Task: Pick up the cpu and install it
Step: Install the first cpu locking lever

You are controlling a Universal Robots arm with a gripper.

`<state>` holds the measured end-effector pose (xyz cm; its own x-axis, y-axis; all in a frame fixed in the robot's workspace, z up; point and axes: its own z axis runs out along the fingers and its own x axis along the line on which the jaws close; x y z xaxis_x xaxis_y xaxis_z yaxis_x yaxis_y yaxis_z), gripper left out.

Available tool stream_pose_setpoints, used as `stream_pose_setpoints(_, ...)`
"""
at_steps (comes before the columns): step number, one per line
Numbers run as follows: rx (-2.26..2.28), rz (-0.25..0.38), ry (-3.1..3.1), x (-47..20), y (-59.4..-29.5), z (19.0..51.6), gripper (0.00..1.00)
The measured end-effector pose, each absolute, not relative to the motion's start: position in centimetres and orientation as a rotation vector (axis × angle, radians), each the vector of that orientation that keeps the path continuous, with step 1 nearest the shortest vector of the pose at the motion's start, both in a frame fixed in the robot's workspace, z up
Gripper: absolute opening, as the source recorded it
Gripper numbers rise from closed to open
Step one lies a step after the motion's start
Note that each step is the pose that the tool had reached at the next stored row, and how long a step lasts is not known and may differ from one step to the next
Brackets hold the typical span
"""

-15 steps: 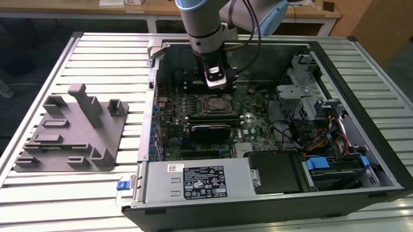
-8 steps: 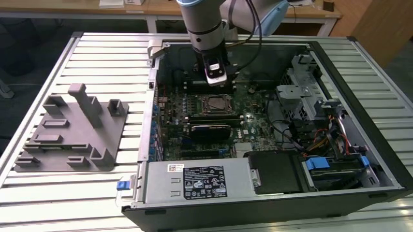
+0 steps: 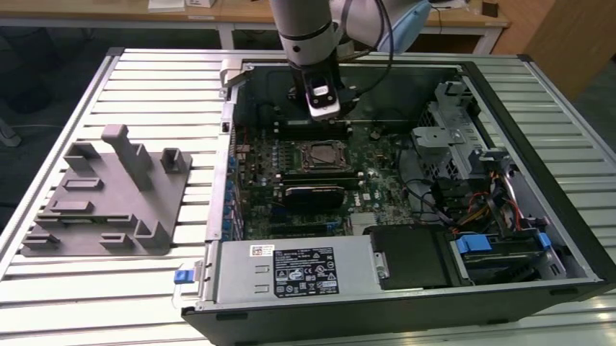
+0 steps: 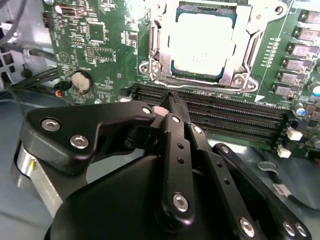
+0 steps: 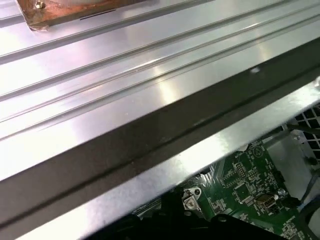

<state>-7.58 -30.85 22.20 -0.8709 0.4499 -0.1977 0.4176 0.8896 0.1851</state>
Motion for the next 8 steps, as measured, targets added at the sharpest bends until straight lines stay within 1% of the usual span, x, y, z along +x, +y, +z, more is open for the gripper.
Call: stream_pose_setpoints(8, 0.657, 0.2, 2.822, -7.58, -30.85, 22.54, 0.11)
